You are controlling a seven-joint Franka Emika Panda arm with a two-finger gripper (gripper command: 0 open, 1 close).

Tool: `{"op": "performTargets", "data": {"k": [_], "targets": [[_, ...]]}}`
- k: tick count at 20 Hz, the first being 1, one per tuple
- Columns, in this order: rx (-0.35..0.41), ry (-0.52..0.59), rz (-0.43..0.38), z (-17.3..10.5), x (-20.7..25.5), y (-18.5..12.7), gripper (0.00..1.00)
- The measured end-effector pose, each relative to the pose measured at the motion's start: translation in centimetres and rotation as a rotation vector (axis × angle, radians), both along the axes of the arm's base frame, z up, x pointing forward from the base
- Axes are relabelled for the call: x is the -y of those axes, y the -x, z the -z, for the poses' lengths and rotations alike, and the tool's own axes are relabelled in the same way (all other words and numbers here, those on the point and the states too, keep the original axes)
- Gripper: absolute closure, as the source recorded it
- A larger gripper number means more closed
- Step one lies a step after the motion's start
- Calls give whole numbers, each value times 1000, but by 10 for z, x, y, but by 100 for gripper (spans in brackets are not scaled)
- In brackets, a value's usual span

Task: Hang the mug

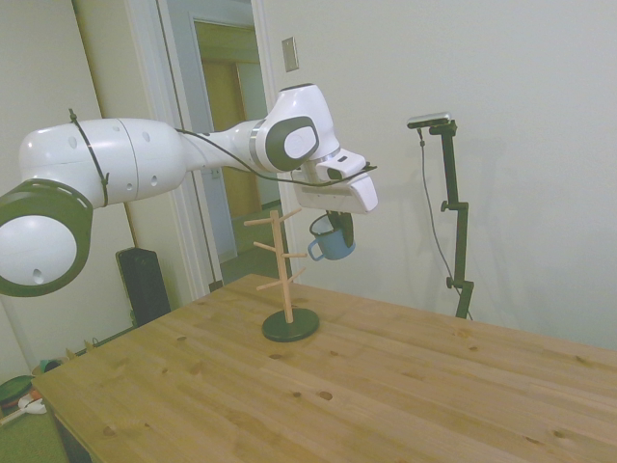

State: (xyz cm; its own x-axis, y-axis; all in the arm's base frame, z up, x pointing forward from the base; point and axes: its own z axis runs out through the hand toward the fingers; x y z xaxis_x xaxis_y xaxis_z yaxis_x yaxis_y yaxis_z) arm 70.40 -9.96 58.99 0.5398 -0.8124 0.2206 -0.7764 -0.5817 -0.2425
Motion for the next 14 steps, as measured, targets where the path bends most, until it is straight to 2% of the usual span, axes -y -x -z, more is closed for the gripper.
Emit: {"op": "performTargets", "data": {"k": [14], "targets": [[-19,-6,-12,20,-29,-14,100]]}}
